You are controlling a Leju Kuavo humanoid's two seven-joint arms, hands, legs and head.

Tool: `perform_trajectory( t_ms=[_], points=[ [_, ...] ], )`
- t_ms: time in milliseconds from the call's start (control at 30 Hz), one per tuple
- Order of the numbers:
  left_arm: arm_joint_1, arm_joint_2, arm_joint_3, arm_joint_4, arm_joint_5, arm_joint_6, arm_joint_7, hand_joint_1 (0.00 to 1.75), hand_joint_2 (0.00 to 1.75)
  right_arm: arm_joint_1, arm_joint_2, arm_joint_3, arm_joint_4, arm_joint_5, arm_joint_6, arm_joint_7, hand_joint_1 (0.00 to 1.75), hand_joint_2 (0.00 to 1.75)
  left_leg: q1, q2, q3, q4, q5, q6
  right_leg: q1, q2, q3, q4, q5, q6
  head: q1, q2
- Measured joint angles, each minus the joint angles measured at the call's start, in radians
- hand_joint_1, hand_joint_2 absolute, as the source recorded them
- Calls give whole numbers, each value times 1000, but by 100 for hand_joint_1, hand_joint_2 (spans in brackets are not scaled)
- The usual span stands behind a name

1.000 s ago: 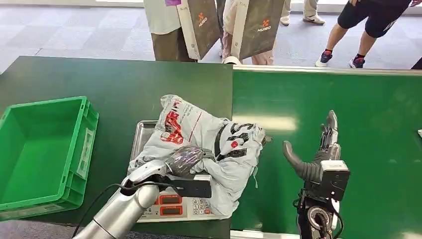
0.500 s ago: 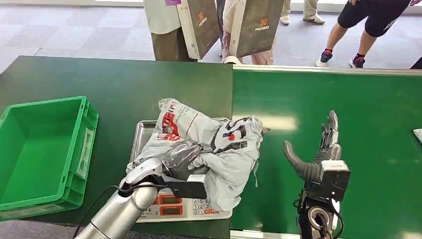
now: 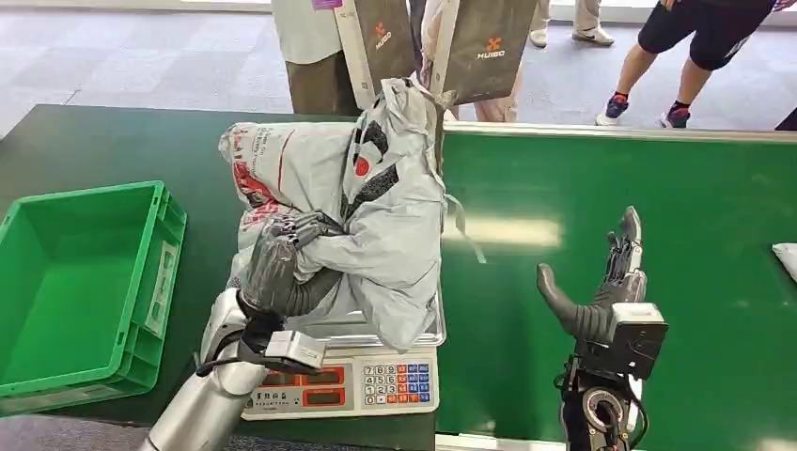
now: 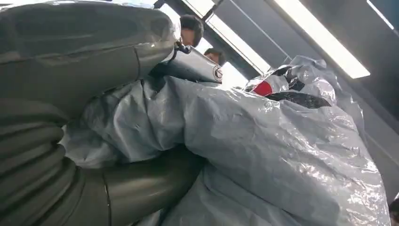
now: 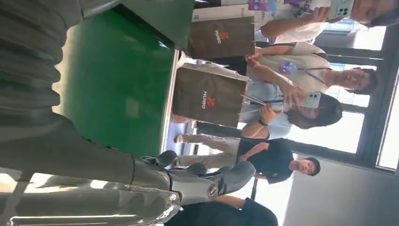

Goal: Moved the parcel from conveyor to table for the left to box.

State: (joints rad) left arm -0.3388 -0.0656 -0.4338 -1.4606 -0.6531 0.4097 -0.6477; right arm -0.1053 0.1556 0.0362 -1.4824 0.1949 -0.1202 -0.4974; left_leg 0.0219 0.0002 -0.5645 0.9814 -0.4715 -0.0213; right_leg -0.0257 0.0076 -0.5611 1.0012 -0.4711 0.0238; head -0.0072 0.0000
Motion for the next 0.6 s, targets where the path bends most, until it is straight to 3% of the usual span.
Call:
perform_trajectory(
  t_ms=[133,267,367,600],
  points=[
    [10,-3,10,-16,16,34,-17,175,175,0,0,0,0,-1,0,-1,0,175,0,0,0,0,0,0,0,0,0,0,0,0,0,0],
    [24,-6,35,-42,53,230,-45,175,175,2,1,1,2,-11,-13,-15,0,175,0,0,0,0,0,0,0,0,0,0,0,0,0,0],
    [35,-10,78,-67,-10,280,-48,175,175,8,1,3,3,-17,-24,-24,0,175,0,0,0,0,0,0,0,0,-1,0,0,0,0,0],
    [-4,-79,381,-39,-326,285,-48,175,175,33,-2,10,4,-22,-39,-29,0,175,0,0,0,0,0,0,0,0,0,0,0,0,0,0]
  ],
)
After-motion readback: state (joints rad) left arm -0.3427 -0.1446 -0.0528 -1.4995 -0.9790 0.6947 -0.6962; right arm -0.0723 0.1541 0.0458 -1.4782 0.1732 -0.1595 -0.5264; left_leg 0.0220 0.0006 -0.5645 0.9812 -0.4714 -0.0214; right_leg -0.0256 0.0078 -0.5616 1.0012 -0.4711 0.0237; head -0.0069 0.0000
